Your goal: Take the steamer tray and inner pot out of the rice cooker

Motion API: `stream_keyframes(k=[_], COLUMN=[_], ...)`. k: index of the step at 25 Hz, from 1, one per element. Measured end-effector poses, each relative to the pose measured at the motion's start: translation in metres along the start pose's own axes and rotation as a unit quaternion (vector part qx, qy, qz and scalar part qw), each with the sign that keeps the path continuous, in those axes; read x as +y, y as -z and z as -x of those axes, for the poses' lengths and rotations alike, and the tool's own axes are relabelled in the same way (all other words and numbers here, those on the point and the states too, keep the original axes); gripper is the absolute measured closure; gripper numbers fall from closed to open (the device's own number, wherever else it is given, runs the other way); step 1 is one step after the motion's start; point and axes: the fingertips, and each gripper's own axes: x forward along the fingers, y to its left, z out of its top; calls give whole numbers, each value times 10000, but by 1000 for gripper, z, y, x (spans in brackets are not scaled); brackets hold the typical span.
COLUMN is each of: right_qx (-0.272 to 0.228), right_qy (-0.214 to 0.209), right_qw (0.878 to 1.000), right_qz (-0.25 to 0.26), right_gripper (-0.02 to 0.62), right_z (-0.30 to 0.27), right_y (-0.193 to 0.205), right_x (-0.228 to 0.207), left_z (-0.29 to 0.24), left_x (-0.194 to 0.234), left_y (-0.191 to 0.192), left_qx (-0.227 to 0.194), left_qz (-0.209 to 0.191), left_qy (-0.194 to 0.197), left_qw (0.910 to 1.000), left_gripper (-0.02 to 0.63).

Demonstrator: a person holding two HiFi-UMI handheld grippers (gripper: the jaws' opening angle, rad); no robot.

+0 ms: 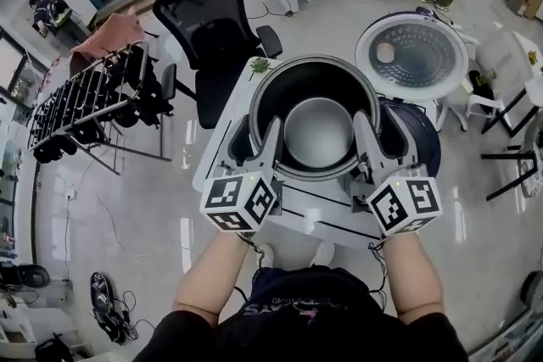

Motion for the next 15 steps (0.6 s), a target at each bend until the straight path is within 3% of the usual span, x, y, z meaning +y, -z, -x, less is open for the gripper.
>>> stream_keyframes(k=[7, 15], right_qx=[421, 776], right_qy=[-1, 242], right_qw=[9990, 9964], right_qz=[-164, -228], right_gripper=[388, 388], right_z=[-36, -56], right_y=[68, 139], right_x=[43, 75], left_z=[19, 29], left_x=[78, 148], left_y=[15, 61], left_qx=[278, 801], left_qz=[13, 0], left_qy=[-256, -311], left_qw=[9993, 9963], left_gripper=[373, 374])
